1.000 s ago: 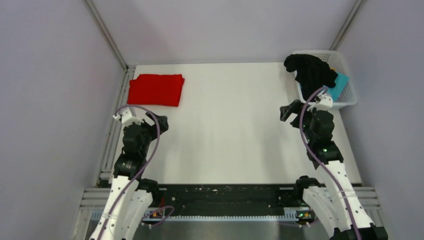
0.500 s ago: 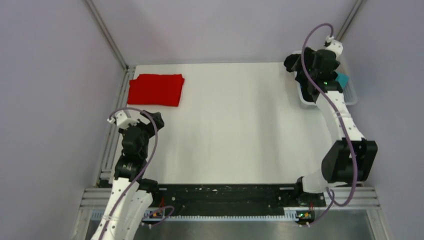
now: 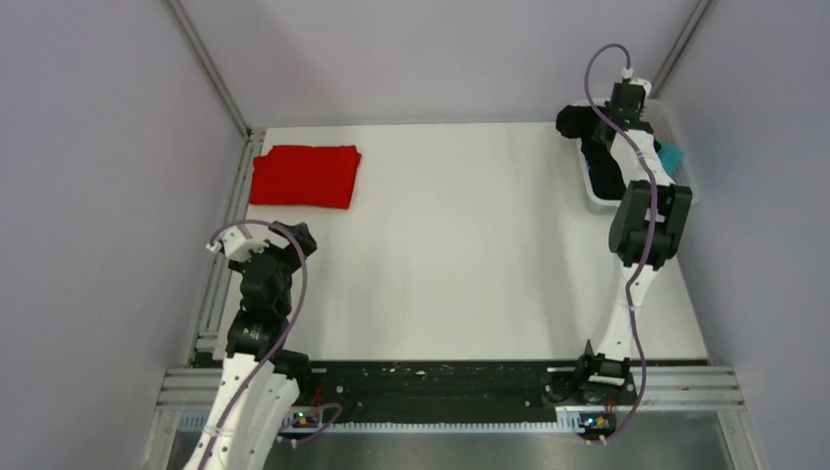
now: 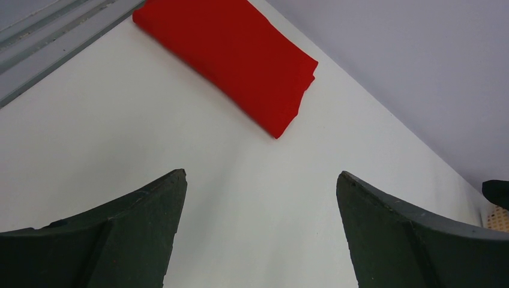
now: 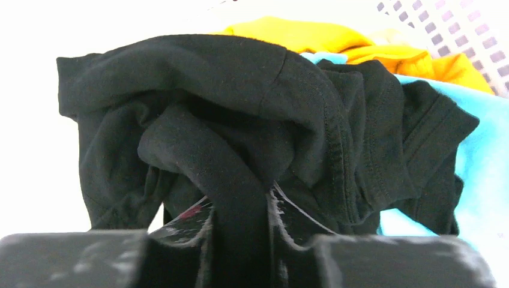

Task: Fold and stack the t-shirts
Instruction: Grab crumpled tshirt from bin with the right arm

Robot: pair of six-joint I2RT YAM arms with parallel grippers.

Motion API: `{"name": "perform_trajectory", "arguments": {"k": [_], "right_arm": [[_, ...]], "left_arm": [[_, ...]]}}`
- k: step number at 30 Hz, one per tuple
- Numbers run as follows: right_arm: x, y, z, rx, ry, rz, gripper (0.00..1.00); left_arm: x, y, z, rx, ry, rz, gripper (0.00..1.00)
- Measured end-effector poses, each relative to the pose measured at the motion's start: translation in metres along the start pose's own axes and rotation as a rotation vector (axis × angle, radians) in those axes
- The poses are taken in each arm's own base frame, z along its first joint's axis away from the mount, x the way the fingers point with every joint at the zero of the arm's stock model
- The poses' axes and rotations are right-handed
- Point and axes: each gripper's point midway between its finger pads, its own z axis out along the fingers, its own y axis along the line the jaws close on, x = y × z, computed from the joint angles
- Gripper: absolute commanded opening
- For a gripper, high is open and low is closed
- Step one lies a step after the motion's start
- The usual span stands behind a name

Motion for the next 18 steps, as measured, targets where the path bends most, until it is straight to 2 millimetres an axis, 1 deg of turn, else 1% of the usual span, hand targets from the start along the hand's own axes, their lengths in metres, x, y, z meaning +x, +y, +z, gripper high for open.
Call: {"name": "perform_trajectory", "arguments": {"k": [1, 2, 7, 9, 11, 13, 15, 16, 18], "right_arm": [[0.000, 0.001, 0.004, -0.001, 0.007, -0.007, 0.00], [-0.002, 0.002, 0.005, -0.001, 0.008, -0.013, 0.00], [-0.019, -0.001, -0.005, 0.013, -0.011, -0.025, 0.00], [-0.023, -0.004, -0.011, 0.021, -0.017, -0.033, 0.00], [-0.031, -0.006, -0.022, 0.023, -0.030, -0.044, 0.00], [-0.047, -0.008, -0.043, 0.022, -0.061, -0.051, 0.00], [-0.072, -0.010, -0.074, 0.013, -0.113, -0.053, 0.00], [-0.085, -0.010, -0.090, 0.006, -0.148, -0.049, 0.00], [-0.123, -0.012, -0.135, -0.013, -0.252, -0.037, 0.00]], "left_arm": [[0.000, 0.001, 0.000, -0.004, 0.001, 0.001, 0.99], [0.001, 0.001, 0.001, -0.006, 0.004, 0.003, 0.99], [0.002, 0.001, 0.002, -0.008, 0.008, 0.004, 0.99], [0.002, 0.001, 0.002, -0.008, 0.008, 0.004, 0.99], [0.003, 0.001, 0.002, -0.008, 0.009, 0.004, 0.99], [0.003, 0.001, 0.001, -0.005, 0.011, 0.004, 0.99], [0.003, 0.000, 0.001, -0.001, 0.014, 0.004, 0.99], [0.004, 0.000, 0.001, 0.001, 0.016, 0.004, 0.99], [0.005, -0.001, 0.001, 0.008, 0.020, 0.004, 0.99]]}}
